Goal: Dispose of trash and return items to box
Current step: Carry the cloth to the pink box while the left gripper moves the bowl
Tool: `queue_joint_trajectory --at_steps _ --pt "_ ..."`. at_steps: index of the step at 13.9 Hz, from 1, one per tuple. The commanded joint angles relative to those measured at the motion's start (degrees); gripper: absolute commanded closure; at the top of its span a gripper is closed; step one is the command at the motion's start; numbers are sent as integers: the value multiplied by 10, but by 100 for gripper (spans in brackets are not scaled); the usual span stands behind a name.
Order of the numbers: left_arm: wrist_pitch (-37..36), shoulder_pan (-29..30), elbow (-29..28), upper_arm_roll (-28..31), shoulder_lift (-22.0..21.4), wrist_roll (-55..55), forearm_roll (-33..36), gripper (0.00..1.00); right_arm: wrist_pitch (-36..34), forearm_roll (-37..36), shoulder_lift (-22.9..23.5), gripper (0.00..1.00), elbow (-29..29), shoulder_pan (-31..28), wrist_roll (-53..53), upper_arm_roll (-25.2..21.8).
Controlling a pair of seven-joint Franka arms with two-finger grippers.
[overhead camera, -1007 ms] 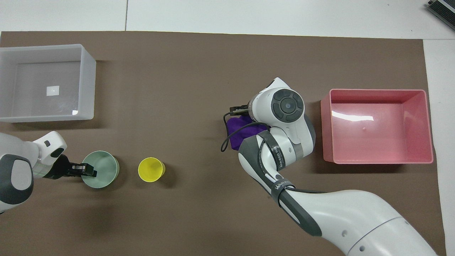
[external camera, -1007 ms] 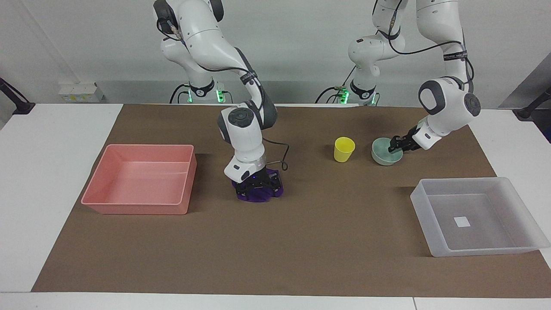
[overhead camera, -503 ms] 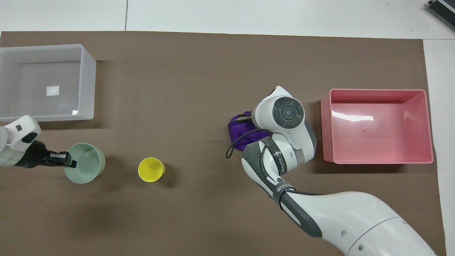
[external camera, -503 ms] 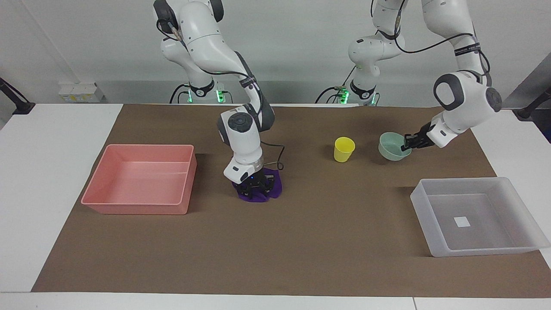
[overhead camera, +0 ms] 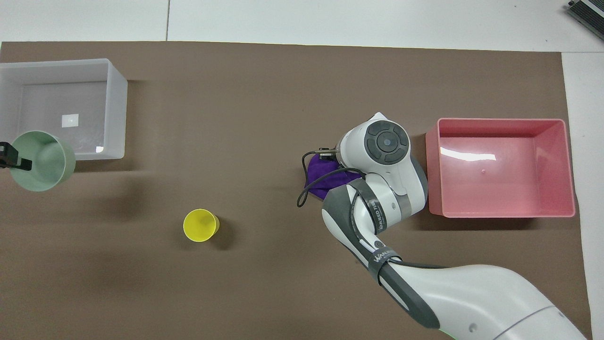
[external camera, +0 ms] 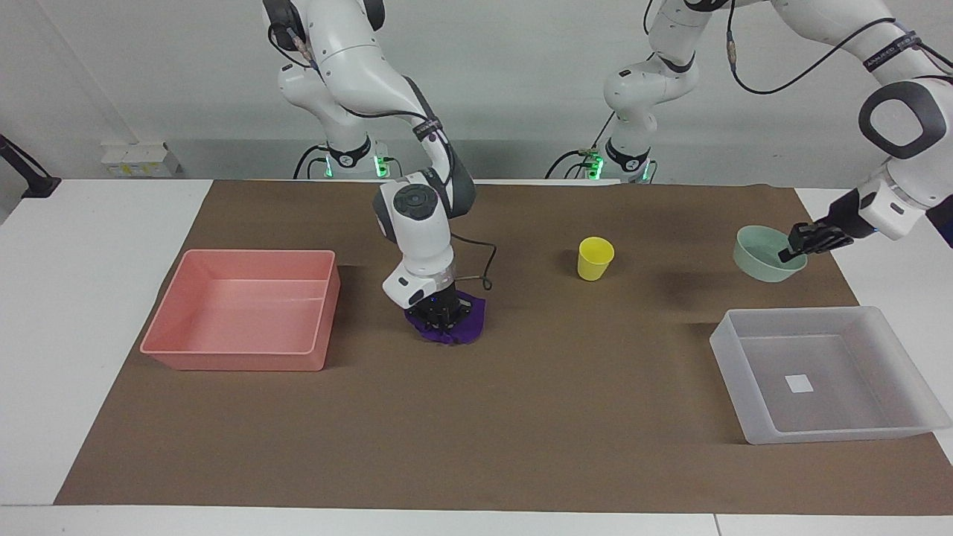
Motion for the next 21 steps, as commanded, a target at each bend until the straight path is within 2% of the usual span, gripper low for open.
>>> queue_joint_trajectory --at_steps 1,4,6,8,11,15,17,18,19,20,21 --pt "19 2 132 -4 112 -52 20 100 -64 0 -49 100 12 -10 25 -1" --pt "136 0 143 -6 160 -101 15 100 -143 -1 -92 100 45 -36 43 -5" --pt "178 1 144 -6 180 -106 17 100 -206 -2 -118 100 74 -69 40 -5" --pt "186 3 139 -5 192 -106 20 100 -246 -3 -151 100 83 -117 16 -4" --pt "178 10 132 -5 208 -105 20 100 -305 -5 -185 100 86 -189 -95 -7" --pt "187 12 128 -4 221 -100 27 100 -308 -23 -201 100 62 -284 -269 -9" --pt "189 12 127 -4 227 -96 56 97 -263 -24 -203 100 13 -322 -320 -9" --pt "189 10 127 -4 229 -96 57 92 -242 -23 -201 100 -9 -334 -321 -8" --pt "188 8 127 -4 228 -95 57 55 -228 -21 -194 100 -25 -335 -319 -8" --pt "188 11 128 -4 227 -91 57 1 -210 -20 -190 100 -40 -335 -317 -8" --pt "188 10 131 -4 223 -90 57 0 -182 -20 -185 100 -63 -335 -315 -8"
